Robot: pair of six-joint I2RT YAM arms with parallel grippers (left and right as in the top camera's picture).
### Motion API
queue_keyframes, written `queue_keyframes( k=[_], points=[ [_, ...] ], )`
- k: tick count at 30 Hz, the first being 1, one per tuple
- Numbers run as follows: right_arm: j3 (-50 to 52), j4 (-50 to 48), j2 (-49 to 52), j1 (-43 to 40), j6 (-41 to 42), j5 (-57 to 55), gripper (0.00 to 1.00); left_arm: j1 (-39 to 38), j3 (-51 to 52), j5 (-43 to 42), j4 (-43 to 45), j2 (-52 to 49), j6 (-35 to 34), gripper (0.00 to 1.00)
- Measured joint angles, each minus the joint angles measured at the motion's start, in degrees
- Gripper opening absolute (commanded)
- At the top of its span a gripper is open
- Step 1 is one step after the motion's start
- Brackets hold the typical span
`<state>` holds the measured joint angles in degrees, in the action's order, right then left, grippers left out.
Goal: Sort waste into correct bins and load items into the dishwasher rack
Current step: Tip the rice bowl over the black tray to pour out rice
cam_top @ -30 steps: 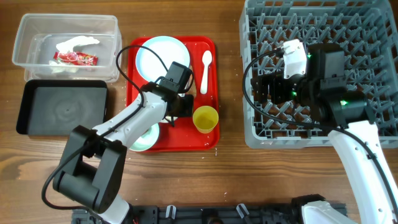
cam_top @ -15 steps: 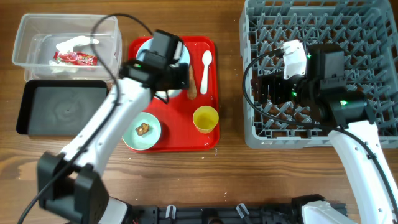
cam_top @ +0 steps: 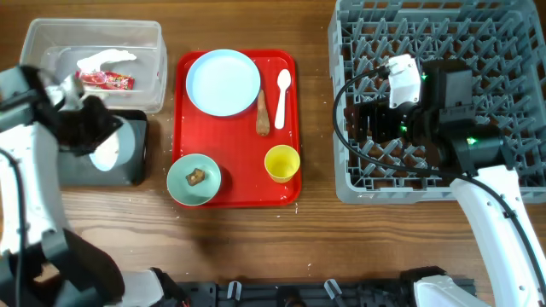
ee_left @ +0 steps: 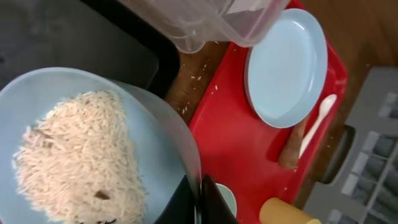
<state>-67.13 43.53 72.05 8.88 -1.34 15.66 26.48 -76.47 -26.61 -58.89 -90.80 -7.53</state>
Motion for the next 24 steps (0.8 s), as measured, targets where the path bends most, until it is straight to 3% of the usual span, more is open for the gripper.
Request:
queue_keyframes(
  k=[4,9,18,24],
  points=[
    [0.0,0.0,0.0,0.0,0.0,0.0,1.0,8.7,1.7,-9.2,1.9,-7.0,4.0,0.04],
    [0.0,0.0,0.0,0.0,0.0,0.0,1.0,14.4,2.1,-23.3,2.3,-13.9,9.4,0.04],
    [0.0,0.0,0.0,0.0,0.0,0.0,1.0,22.7,2.1,-45.1,2.6,-14.7,12.3,0.04],
    [0.0,0.0,0.0,0.0,0.0,0.0,1.0,27.6,2.1,-55.1,2.8,-14.7,12.5,0.04]
  ],
)
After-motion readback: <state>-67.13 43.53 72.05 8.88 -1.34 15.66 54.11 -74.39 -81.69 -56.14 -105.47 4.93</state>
